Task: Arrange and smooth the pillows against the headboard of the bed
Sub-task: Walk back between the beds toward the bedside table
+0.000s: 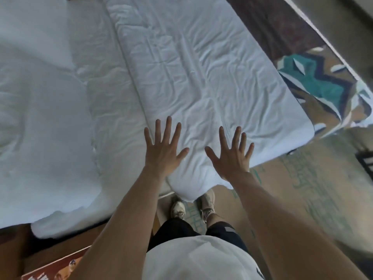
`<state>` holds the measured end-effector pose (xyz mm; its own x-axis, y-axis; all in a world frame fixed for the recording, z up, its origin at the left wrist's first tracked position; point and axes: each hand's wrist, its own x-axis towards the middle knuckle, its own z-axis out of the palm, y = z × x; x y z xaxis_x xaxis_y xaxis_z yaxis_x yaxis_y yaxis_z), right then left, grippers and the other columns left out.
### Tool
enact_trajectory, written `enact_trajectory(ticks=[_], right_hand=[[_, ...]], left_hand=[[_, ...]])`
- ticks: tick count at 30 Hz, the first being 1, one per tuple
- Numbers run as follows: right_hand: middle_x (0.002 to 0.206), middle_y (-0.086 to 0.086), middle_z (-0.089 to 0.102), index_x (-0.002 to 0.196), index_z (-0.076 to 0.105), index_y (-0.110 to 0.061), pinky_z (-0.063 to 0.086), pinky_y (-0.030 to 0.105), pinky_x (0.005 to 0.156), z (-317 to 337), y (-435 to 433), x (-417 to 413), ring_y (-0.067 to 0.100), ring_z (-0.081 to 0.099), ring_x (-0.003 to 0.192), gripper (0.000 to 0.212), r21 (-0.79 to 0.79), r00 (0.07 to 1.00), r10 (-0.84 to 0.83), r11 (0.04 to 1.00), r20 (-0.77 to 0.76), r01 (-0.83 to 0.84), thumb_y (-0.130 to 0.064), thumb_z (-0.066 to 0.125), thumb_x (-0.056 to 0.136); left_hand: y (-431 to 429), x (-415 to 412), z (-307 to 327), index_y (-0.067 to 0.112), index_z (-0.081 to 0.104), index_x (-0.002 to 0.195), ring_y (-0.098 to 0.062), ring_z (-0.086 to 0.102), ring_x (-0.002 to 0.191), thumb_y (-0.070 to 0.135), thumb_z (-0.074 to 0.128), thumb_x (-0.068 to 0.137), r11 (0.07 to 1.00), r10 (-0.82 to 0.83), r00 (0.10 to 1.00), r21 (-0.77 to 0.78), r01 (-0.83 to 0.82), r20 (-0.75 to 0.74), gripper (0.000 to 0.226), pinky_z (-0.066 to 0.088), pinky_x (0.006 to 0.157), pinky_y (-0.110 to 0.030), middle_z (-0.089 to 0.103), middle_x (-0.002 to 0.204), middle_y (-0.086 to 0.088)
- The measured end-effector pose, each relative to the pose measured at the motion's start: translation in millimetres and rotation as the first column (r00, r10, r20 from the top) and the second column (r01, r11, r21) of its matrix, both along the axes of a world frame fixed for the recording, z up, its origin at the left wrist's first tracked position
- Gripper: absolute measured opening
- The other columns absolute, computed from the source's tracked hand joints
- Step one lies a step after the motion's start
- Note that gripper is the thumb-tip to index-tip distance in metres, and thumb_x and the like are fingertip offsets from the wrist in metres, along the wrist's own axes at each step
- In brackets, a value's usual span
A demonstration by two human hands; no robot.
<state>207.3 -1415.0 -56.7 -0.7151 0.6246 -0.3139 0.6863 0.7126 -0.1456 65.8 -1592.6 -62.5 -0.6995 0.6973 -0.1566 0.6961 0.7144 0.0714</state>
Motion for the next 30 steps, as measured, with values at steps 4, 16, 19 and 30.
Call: enact_trajectory(ticks=[4,16,19,30], right_hand=[[0.164,0.013,-0.030,0.155,-0.021,-0.043,-0.014,0.062,0.118,-2.3,6.1,32.8,0.036,-0.020,0.154,0.087,-0.026,0.991,-0.134,0.991,-0.011,0.134,-0.087,0.004,0.085],[0.163,0.010,-0.034,0.154,-0.025,-0.042,-0.015,0.061,0.120,-7.3,89.4,168.2,0.037,-0.026,0.151,0.084,-0.071,0.899,-0.434,0.896,0.060,0.438,-0.084,0.005,0.088],[0.163,0.009,-0.035,0.153,-0.027,-0.042,-0.016,0.061,0.119,-10.1,123.5,205.5,0.035,-0.027,0.152,0.084,-0.057,0.871,-0.486,0.870,0.065,0.490,-0.085,0.004,0.088],[0.163,0.011,-0.034,0.154,-0.027,-0.041,-0.015,0.062,0.120,0.7,251.6,299.5,0.037,-0.025,0.152,0.084,-0.022,0.781,-0.622,0.781,0.059,0.624,-0.083,0.005,0.089]], left_hand=[[24.8,25.0,-3.1,0.026,-0.005,0.161,-0.035,-0.016,0.154,0.074,0.015,0.095,0.989,-0.150,0.989,-0.015,0.150,0.009,0.084,-0.003,0.119,-0.068,-0.019,0.168,-0.006],[173.3,112.3,-6.0,0.029,-0.017,0.158,-0.043,-0.018,0.151,0.074,0.013,0.096,0.898,-0.423,0.903,-0.104,0.429,0.072,0.082,-0.004,0.119,-0.067,-0.029,0.165,-0.002],[217.5,139.8,-7.6,0.029,-0.020,0.157,-0.043,-0.022,0.150,0.074,0.010,0.095,0.871,-0.474,0.877,-0.106,0.480,0.082,0.082,-0.005,0.119,-0.066,-0.032,0.164,-0.002],[371.0,213.2,-2.2,0.032,-0.023,0.155,-0.044,-0.020,0.151,0.076,0.008,0.092,0.801,-0.596,0.803,-0.065,0.596,0.010,0.084,-0.006,0.118,-0.065,-0.029,0.165,-0.004]])
